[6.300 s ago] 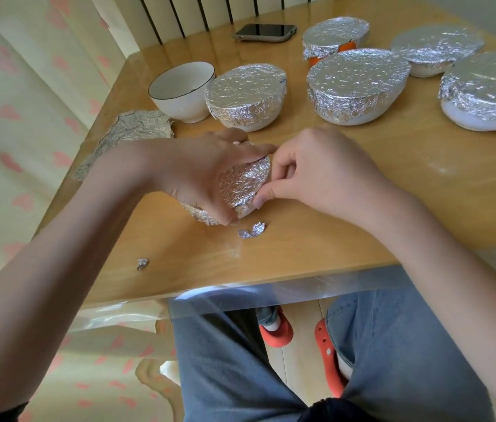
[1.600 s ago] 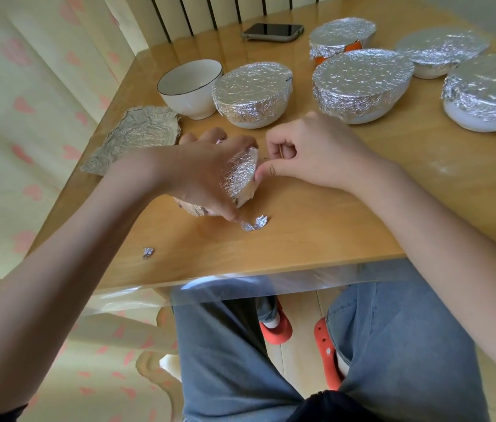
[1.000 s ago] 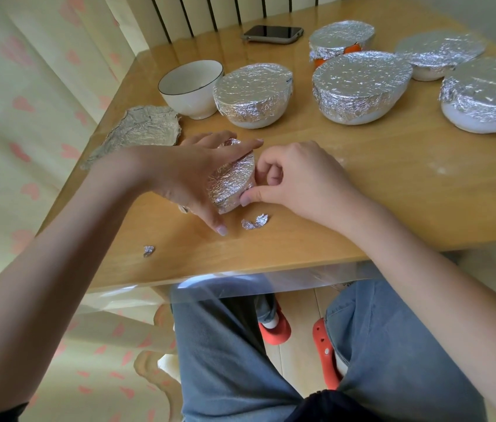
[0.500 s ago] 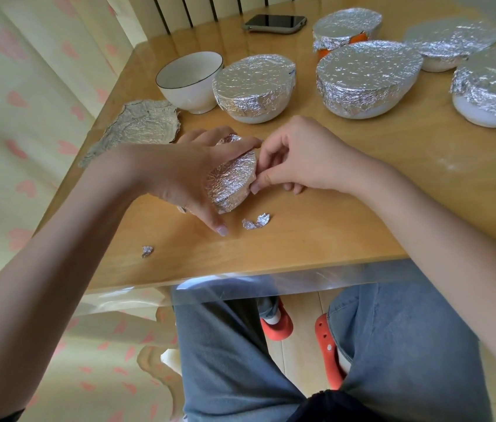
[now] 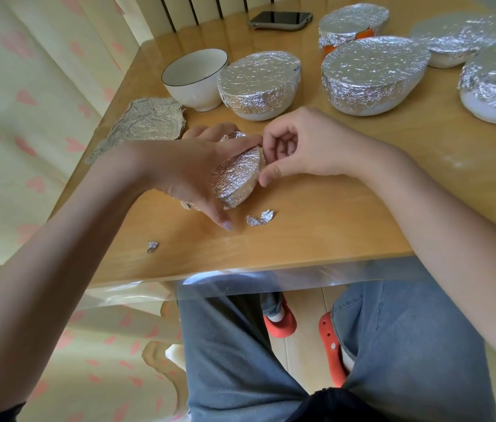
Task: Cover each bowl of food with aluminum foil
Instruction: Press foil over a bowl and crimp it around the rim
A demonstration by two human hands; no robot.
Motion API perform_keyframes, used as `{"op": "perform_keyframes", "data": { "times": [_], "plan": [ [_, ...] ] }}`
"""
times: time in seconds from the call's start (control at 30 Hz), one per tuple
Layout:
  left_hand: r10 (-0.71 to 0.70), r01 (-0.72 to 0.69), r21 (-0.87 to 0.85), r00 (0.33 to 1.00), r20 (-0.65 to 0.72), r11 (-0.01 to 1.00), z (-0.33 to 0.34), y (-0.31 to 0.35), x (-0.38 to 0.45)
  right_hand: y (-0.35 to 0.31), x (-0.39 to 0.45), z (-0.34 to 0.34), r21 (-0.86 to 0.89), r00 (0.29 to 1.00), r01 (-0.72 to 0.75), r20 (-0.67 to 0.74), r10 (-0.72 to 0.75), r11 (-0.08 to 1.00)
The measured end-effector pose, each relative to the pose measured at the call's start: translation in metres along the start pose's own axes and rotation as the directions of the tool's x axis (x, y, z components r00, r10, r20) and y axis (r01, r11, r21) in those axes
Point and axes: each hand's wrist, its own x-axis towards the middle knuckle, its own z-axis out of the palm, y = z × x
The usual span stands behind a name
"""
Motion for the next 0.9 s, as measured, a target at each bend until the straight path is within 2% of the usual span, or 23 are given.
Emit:
{"op": "perform_keyframes", "data": {
  "times": [0.2, 0.37, 0.5, 0.6, 0.7, 0.77, 0.9],
  "plan": [
    [0.001, -0.001, -0.007, 1.000, 0.002, 1.000, 0.001, 0.001, 0.000, -0.001, 0.004, 0.005, -0.092, 0.996, 0.010, -0.083, -0.018, 0.996],
    [0.005, -0.005, -0.001, 1.000, -0.008, 1.000, 0.000, 0.001, 0.001, 0.002, 0.000, 0.001, 0.084, 1.000, 0.021, 0.008, -0.022, 0.996],
    [0.021, -0.022, -0.022, 0.999, -0.031, 1.000, 0.001, 0.000, 0.003, 0.002, 0.003, 0.002, 0.024, 0.997, -0.003, -0.071, 0.005, 1.000],
    [0.062, -0.063, -0.026, 0.997, -0.050, 0.998, 0.001, -0.002, 0.003, 0.009, -0.010, -0.003, 0.077, 0.995, -0.058, -0.072, 0.064, 0.995],
    [0.190, -0.191, -0.063, 0.982, -0.021, 0.980, 0.001, -0.013, 0.000, 0.013, -0.026, -0.003, 0.139, 0.983, -0.079, -0.152, 0.100, 0.987],
    [0.236, -0.235, -0.050, 0.972, 0.011, 0.971, 0.002, -0.019, -0.001, 0.008, -0.030, 0.005, 0.142, 0.985, -0.072, -0.148, 0.093, 0.987],
    [0.188, -0.187, -0.016, 0.980, 0.062, 0.982, 0.002, -0.019, -0.002, -0.002, -0.032, 0.017, 0.074, 0.979, -0.124, -0.155, 0.135, 0.989]
  ]
}}
